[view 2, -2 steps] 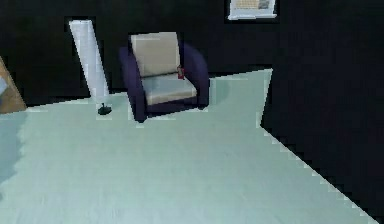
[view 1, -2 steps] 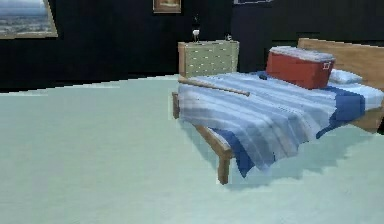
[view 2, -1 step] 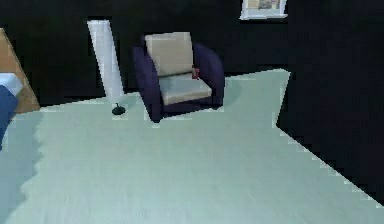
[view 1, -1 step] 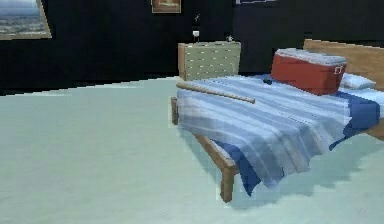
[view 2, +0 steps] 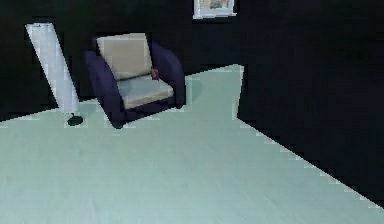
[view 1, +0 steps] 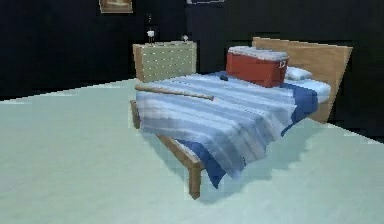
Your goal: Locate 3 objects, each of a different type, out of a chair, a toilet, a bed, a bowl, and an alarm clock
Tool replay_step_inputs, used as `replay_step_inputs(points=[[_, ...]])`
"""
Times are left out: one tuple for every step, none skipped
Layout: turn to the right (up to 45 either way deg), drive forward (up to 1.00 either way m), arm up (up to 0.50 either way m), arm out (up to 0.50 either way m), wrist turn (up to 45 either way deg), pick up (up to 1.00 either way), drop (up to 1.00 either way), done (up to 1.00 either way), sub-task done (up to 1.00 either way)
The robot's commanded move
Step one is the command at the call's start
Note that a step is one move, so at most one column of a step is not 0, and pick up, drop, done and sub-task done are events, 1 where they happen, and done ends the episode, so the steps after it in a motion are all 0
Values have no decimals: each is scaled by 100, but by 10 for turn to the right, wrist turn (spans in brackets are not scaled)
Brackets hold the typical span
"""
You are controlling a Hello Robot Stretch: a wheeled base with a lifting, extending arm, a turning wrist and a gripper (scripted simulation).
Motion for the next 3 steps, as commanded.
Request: replay_step_inputs(points=[[0, 40, 0, 0, 0, 0, 0, 0, 0], [150, 0, 0, 0, 0, 0, 0, 0, 0], [0, 0, 0, 0, 0, 0, 0, 0, 100]])
